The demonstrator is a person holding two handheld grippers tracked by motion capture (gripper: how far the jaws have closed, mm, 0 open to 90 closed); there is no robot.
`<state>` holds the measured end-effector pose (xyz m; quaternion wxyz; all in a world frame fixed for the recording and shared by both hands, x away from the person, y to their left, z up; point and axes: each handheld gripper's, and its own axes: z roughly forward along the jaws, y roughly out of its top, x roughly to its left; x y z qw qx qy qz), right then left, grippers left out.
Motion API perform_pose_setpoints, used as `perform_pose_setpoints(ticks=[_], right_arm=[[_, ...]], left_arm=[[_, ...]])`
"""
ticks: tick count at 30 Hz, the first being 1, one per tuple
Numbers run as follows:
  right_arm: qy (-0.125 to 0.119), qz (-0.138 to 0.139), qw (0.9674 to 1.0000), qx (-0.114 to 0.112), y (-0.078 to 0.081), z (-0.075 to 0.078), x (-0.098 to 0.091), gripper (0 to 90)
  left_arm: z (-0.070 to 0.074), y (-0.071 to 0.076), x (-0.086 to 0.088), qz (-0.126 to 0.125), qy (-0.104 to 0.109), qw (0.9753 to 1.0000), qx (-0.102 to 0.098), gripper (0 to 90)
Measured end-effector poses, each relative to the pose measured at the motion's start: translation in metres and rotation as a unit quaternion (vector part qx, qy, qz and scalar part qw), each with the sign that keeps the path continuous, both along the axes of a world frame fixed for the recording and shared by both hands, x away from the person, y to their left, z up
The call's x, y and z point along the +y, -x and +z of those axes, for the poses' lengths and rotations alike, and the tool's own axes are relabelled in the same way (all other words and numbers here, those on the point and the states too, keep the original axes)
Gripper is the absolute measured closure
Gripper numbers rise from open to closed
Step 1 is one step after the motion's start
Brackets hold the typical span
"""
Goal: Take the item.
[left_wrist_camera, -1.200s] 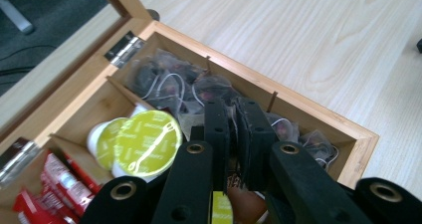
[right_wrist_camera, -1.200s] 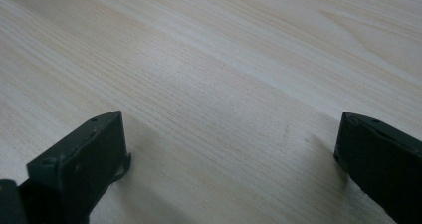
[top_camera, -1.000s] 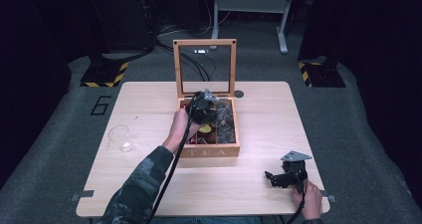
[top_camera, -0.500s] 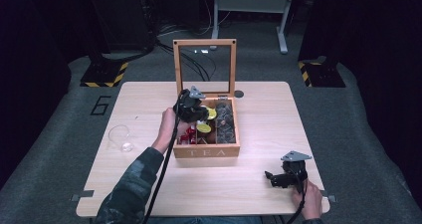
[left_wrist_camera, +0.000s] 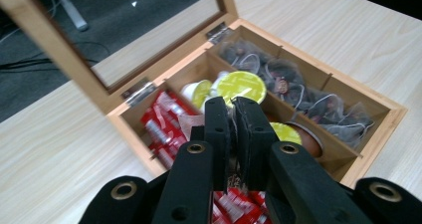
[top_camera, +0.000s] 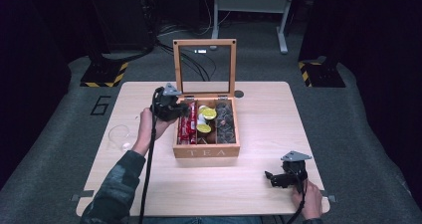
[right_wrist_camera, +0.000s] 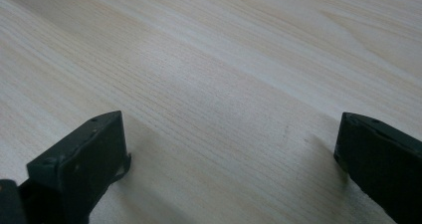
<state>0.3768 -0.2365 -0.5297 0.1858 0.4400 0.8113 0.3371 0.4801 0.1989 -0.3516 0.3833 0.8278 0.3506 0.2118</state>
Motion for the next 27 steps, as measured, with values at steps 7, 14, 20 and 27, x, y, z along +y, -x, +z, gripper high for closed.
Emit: perform_pose_setpoints(ticks=[7,14,20,27], right_arm=[[0.0,0.0,1.0,0.0,0.0,0.0,0.0,0.0],[-0.002,-0.002,1.0,0.0,0.0,0.0,0.0,0.0],[-0.002,-0.002,1.0,0.0,0.0,0.0,0.0,0.0],[-0.002,-0.002,1.0,0.0,0.0,0.0,0.0,0.0]], left_arm=[[0.005,0.007,0.027,0.018,0.008,0.9998,-0.008,84.2],[0.008,0.015,0.048,0.03,0.009,0.9994,-0.015,84.2],[0.008,0.019,0.068,0.047,0.019,0.9985,-0.019,84.2],[0.012,0.028,0.088,0.067,0.029,0.997,-0.026,84.2]])
